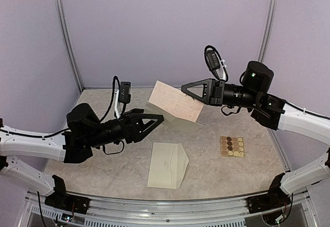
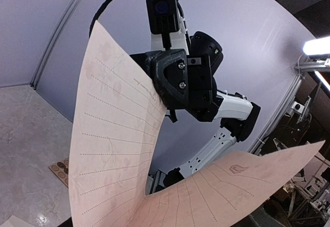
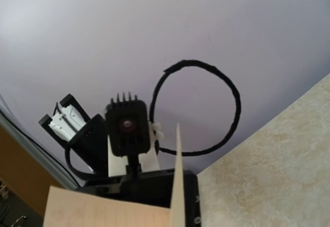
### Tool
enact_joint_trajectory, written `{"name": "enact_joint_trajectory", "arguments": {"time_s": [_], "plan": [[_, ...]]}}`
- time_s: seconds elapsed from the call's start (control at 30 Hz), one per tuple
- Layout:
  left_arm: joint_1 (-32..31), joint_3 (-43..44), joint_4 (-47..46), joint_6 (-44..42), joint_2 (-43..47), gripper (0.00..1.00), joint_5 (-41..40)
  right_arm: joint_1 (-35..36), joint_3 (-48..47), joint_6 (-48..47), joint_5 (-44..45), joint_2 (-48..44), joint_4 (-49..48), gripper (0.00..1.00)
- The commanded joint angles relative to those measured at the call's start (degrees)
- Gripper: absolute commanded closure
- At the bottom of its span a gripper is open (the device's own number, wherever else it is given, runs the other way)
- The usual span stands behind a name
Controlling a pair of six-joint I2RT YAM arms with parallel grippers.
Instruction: Place the letter into the envelope and seal it
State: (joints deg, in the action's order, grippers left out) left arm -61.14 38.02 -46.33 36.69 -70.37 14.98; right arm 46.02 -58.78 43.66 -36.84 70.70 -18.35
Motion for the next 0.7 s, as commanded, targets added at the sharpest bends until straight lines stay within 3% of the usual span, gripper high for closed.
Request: {"name": "enact_joint_trajectory", "arguments": {"time_s": [0.0, 0.43, 0.47, 0.67], "plan": [[-0.3, 1.9, -3.1, -0.2, -0.6, 0.38, 0.1, 0.4, 0.9, 0.1, -0.4, -1.0, -1.1, 1.00], [-0.3, 0.7, -1.5, -0.2, 0.1, 0.95, 0.1, 0.4, 3.3, -1.0, 1.4, -1.9, -0.3, 1.00], [-0.3, 0.7, -0.8, -0.4, 0.1, 1.00, -0.3, 0.3, 3.4, -1.2, 1.6, -2.2, -0.3, 0.96], [-0.3, 0.2, 2.7, -1.3, 1.3, 1.00, -0.8, -0.2, 4.8, -4.3, 1.9, -4.9, -0.4, 0.54]]}}
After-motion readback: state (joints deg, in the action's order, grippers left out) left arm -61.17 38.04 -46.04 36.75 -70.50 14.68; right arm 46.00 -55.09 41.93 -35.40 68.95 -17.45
